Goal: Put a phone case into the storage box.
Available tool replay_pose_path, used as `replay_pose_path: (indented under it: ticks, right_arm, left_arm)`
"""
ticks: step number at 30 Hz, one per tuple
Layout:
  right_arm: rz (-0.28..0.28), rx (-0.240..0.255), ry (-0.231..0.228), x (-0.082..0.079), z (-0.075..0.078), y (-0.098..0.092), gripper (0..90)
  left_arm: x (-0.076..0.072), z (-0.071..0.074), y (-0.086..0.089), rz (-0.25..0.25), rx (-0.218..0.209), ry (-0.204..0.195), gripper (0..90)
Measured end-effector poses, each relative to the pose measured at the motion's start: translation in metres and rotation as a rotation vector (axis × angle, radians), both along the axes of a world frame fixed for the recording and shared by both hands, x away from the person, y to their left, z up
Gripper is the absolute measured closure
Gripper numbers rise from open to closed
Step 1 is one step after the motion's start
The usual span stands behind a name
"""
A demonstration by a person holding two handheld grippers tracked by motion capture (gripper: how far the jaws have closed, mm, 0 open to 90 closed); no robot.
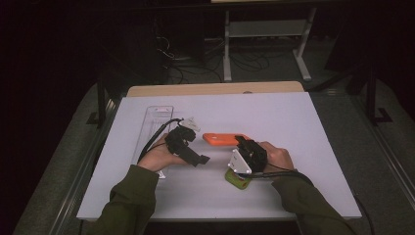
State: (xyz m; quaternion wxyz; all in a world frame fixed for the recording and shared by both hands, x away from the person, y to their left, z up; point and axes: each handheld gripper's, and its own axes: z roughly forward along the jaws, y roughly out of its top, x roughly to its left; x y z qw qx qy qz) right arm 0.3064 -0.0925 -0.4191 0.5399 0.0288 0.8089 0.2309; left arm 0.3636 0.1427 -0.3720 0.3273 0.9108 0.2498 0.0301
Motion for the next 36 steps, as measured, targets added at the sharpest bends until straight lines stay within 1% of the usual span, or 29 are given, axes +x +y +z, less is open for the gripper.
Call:
replay_pose_path:
  ticks: [1, 2, 3, 4, 5, 6, 7, 8, 9, 10, 11, 13, 14, 15, 16, 18, 22, 23, 24, 25, 28, 30, 33, 35, 36]
  right_arm:
    - [-0.006, 0.022, 0.024, 0.0, 0.001, -0.001, 82.1]
    - [-0.004, 0.033, 0.027, 0.002, 0.003, -0.002, 82.1]
    - [-0.018, 0.07, 0.056, 0.001, 0.003, -0.002, 82.1]
    - [-0.019, 0.078, 0.06, 0.002, 0.004, -0.003, 82.1]
    - [-0.024, 0.101, 0.069, 0.003, 0.005, -0.004, 82.1]
    - [-0.025, 0.118, 0.106, 0.003, 0.007, -0.005, 82.1]
    - [-0.037, 0.158, 0.124, 0.003, 0.007, -0.004, 82.1]
    - [-0.04, 0.176, 0.139, 0.004, 0.007, -0.005, 82.1]
    - [-0.045, 0.189, 0.154, 0.004, 0.008, -0.005, 82.1]
    - [-0.049, 0.206, 0.163, 0.005, 0.008, -0.006, 82.1]
    - [-0.052, 0.221, 0.184, 0.006, 0.009, -0.007, 82.1]
    - [-0.057, 0.243, 0.215, 0.008, 0.01, -0.008, 82.1]
    - [-0.059, 0.251, 0.227, 0.01, 0.011, -0.009, 82.1]
    - [-0.061, 0.258, 0.24, 0.01, 0.011, -0.009, 82.1]
    - [-0.067, 0.276, 0.265, 0.011, 0.012, -0.01, 82.1]
    - [-0.073, 0.306, 0.289, 0.013, 0.014, -0.011, 82.1]
    - [-0.094, 0.383, 0.364, 0.016, 0.016, -0.013, 82.1]
    - [-0.107, 0.416, 0.387, 0.016, 0.016, -0.013, 82.1]
    - [-0.104, 0.427, 0.398, 0.018, 0.017, -0.014, 82.1]
    - [-0.113, 0.45, 0.419, 0.019, 0.017, -0.015, 82.1]
    - [-0.119, 0.495, 0.458, 0.021, 0.019, -0.017, 82.2]
    - [-0.113, 0.509, 0.469, 0.023, 0.02, -0.02, 82.2]
    - [-0.136, 0.572, 0.524, 0.024, 0.022, -0.021, 82.2]
    - [-0.134, 0.586, 0.55, 0.026, 0.022, -0.024, 82.1]
    - [-0.137, 0.607, 0.563, 0.027, 0.023, -0.025, 82.1]
  left_arm:
    - [-0.001, 0.0, 0.0, 0.013, -0.008, 0.003, 0.0]
    - [-0.001, -0.001, -0.001, 0.027, -0.023, -0.003, 0.0]
    - [0.0, 0.0, 0.0, 0.015, -0.007, -0.008, 0.0]
    - [0.0, 0.0, -0.001, 0.025, -0.009, -0.009, 0.0]
    - [0.0, 0.0, -0.001, 0.03, -0.008, -0.011, 0.0]
    - [0.0, 0.0, -0.001, 0.032, -0.01, -0.007, 0.0]
    - [0.0, 0.0, 0.0, 0.033, -0.01, -0.004, 0.0]
    - [0.0, 0.0, 0.0, 0.032, -0.009, -0.008, 0.0]
    - [0.001, 0.001, 0.0, 0.021, 0.002, -0.015, 0.0]
    - [0.001, 0.001, 0.0, 0.018, 0.002, -0.023, 0.0]
    - [0.001, 0.0, 0.0, 0.023, 0.0, -0.023, 0.0]
    - [0.001, 0.001, 0.001, 0.019, 0.012, -0.021, 0.0]
    - [0.002, 0.002, 0.002, 0.006, 0.027, -0.03, 0.0]
    - [0.002, 0.002, 0.002, 0.007, 0.02, -0.031, 0.0]
    - [0.002, 0.002, 0.002, 0.011, 0.021, -0.03, 0.0]
    - [0.002, 0.002, 0.002, 0.01, 0.021, -0.033, 0.0]
    - [0.002, 0.001, 0.002, 0.016, 0.013, -0.032, 0.0]
    - [0.001, 0.001, 0.001, 0.024, 0.009, -0.026, 0.0]
    - [0.001, 0.001, 0.001, 0.026, 0.005, -0.025, 0.0]
    - [0.001, 0.001, 0.002, 0.026, 0.006, -0.026, 0.0]
    - [0.001, 0.002, 0.002, 0.023, 0.007, -0.026, 0.0]
    - [0.001, 0.001, 0.002, 0.024, 0.005, -0.021, 0.0]
    - [0.001, 0.001, 0.001, 0.023, 0.012, -0.019, 0.0]
    - [0.001, 0.001, 0.001, 0.026, 0.009, -0.02, 0.0]
    - [0.001, 0.001, 0.001, 0.026, 0.008, -0.02, 0.0]
